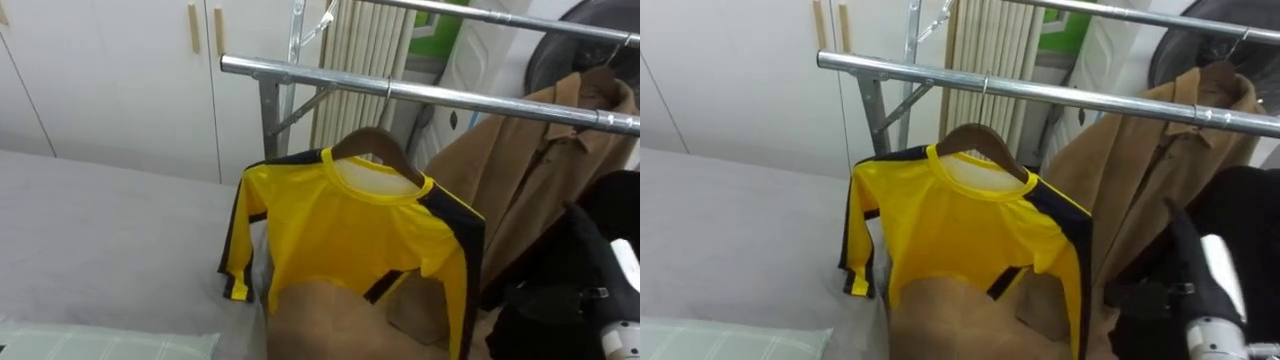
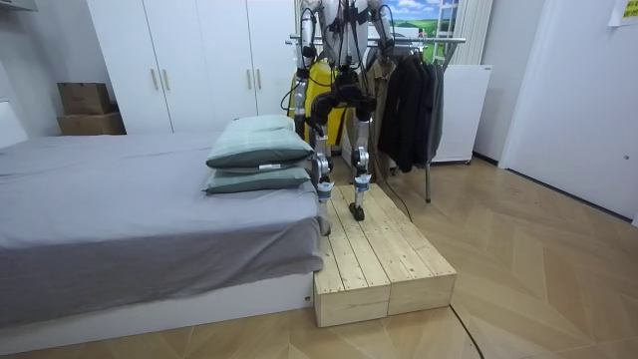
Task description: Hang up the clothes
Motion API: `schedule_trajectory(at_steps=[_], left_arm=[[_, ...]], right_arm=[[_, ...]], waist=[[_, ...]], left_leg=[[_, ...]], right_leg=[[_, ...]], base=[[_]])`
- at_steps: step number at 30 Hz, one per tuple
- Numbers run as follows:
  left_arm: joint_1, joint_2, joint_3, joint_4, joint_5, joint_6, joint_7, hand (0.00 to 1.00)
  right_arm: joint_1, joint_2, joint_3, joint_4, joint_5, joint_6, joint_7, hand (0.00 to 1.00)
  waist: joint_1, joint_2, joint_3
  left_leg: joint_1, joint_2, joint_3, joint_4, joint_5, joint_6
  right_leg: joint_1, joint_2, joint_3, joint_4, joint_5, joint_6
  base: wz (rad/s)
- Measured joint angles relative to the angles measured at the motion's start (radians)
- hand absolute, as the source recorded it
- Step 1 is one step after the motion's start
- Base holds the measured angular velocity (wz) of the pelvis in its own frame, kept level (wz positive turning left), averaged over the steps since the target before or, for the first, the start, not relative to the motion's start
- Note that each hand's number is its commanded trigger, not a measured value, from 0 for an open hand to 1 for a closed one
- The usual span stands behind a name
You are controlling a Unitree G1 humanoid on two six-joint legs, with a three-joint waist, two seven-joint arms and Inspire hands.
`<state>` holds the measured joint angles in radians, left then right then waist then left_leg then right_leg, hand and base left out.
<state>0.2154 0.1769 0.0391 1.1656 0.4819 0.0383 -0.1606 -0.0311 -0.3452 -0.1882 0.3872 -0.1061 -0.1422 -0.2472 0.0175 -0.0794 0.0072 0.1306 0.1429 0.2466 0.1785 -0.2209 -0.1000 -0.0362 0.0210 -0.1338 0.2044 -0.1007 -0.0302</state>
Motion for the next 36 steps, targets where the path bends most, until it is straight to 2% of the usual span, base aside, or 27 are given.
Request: schedule_trajectory(at_steps=[4, 7, 14, 18, 26, 30, 32, 33, 36], left_arm=[[0.015, -0.005, 0.000, -0.012, -0.001, 0.000, 0.001, 0.00], [0.016, -0.007, 0.000, -0.012, -0.001, 0.001, 0.001, 0.00], [0.019, -0.012, 0.006, -0.013, 0.000, 0.007, 0.002, 0.00], [0.022, -0.013, 0.006, -0.017, 0.000, 0.008, 0.002, 0.00], [0.024, -0.013, 0.006, -0.018, 0.000, 0.008, 0.002, 0.00], [0.027, -0.018, 0.006, -0.016, 0.000, 0.008, 0.001, 0.00], [0.024, -0.020, 0.006, -0.011, 0.000, 0.008, 0.001, 0.00], [0.022, -0.021, 0.004, -0.010, 0.000, 0.008, 0.002, 0.00], [0.025, -0.032, 0.004, -0.010, 0.000, 0.009, 0.007, 0.00]], right_arm=[[0.035, 0.000, -0.003, 0.000, 0.065, -0.011, -0.041, 0.00], [0.085, 0.001, -0.003, 0.007, 0.093, -0.011, -0.057, 0.00], [0.162, 0.067, -0.006, 0.034, 0.051, -0.010, -0.051, 0.00], [0.171, 0.087, -0.006, 0.034, 0.013, -0.010, -0.035, 0.00], [0.163, 0.087, -0.005, 0.014, -0.013, -0.010, -0.014, 0.00], [0.173, 0.092, 0.056, -0.064, -0.017, -0.010, 0.024, 0.00], [0.176, 0.107, 0.085, -0.083, -0.023, -0.011, 0.043, 0.00], [0.178, 0.118, 0.100, -0.083, -0.030, -0.011, 0.051, 0.00], [0.189, 0.141, 0.123, -0.040, -0.031, -0.011, 0.066, 0.00]], waist=[[-0.012, 0.008, -0.0042], [-0.014, 0.010, -0.0043], [-0.018, 0.011, -0.0040], [-0.025, 0.010, -0.0034], [-0.026, 0.005, -0.0007], [-0.006, 0.008, 0.0036], [-0.009, 0.011, 0.0038], [-0.010, 0.016, 0.0063], [-0.010, 0.029, -0.0012]], left_leg=[[0.001, 0.000, -0.001, -0.001, 0.000, 0.000], [0.002, 0.000, 0.000, 0.000, 0.000, 0.000], [0.001, 0.000, 0.018, -0.008, -0.001, 0.000], [0.001, 0.000, 0.025, -0.010, -0.001, 0.000], [0.004, -0.001, 0.028, -0.017, -0.001, 0.000], [0.020, 0.001, 0.055, -0.016, -0.001, 0.001], [0.020, 0.001, 0.054, -0.016, -0.002, 0.001], [0.018, 0.001, 0.053, -0.016, -0.003, 0.001], [0.018, 0.002, 0.052, -0.016, -0.009, 0.001]], right_leg=[[0.000, 0.000, 0.000, 0.001, 0.000, 0.000], [0.000, 0.000, 0.001, 0.000, -0.001, 0.001], [-0.012, 0.003, 0.021, 0.008, -0.003, 0.003], [-0.018, 0.004, 0.025, 0.019, -0.001, 0.000], [-0.020, 0.005, 0.028, 0.017, -0.003, 0.003], [-0.016, 0.013, 0.054, 0.017, -0.002, 0.001], [-0.016, 0.013, 0.055, 0.016, -0.002, 0.001], [-0.017, 0.013, 0.053, 0.014, -0.002, 0.001], [-0.015, 0.013, 0.052, 0.005, -0.001, 0.002]], base=[[0.00], [0.00], [-0.08], [-0.05], [0.00], [-0.18], [-0.05], [0.00], [0.01]])
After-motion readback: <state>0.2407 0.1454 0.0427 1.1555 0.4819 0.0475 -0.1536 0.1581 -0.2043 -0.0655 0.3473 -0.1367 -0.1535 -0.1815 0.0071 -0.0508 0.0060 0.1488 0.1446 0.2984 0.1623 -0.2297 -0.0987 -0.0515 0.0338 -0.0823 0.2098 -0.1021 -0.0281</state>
